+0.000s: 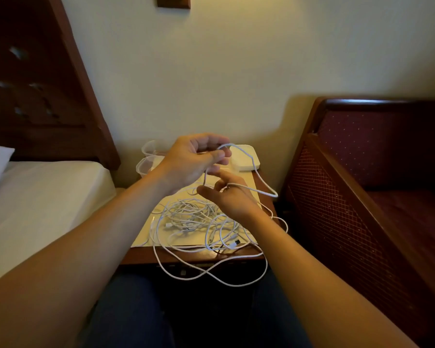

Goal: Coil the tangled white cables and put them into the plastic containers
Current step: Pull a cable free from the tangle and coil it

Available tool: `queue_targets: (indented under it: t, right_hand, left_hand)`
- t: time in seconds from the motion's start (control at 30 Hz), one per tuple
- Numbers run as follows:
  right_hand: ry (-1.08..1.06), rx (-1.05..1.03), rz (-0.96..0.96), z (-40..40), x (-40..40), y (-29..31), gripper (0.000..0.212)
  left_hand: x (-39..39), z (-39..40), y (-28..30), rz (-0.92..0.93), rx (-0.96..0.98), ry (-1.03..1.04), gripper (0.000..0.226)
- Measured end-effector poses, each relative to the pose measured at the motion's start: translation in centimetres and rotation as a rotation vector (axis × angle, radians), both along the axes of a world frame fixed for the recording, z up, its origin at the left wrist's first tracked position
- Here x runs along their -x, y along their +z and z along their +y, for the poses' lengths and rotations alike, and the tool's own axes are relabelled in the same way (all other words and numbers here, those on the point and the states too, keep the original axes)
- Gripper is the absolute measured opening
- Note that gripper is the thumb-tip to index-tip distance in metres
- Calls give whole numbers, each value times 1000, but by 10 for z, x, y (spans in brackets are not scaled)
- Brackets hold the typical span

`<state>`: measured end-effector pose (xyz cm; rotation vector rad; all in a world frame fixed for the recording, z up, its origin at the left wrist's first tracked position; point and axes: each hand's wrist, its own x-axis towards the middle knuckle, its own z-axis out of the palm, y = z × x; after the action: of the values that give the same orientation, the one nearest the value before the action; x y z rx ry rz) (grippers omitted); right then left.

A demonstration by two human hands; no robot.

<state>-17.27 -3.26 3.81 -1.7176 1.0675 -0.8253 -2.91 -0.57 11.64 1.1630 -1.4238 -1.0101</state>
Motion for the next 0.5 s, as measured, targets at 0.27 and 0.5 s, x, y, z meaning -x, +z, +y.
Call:
queue_targets:
  t: [0.27,0.5]
  right_hand:
    - [-121,-103,-253,-2,-2,-3,13]
    - [-196,-275,-501,-9,33,0,17]
  left_hand:
    - [4,-20,-9,49,-25,68,27]
    - [-33,-53,-98,-1155,-244,-81,54]
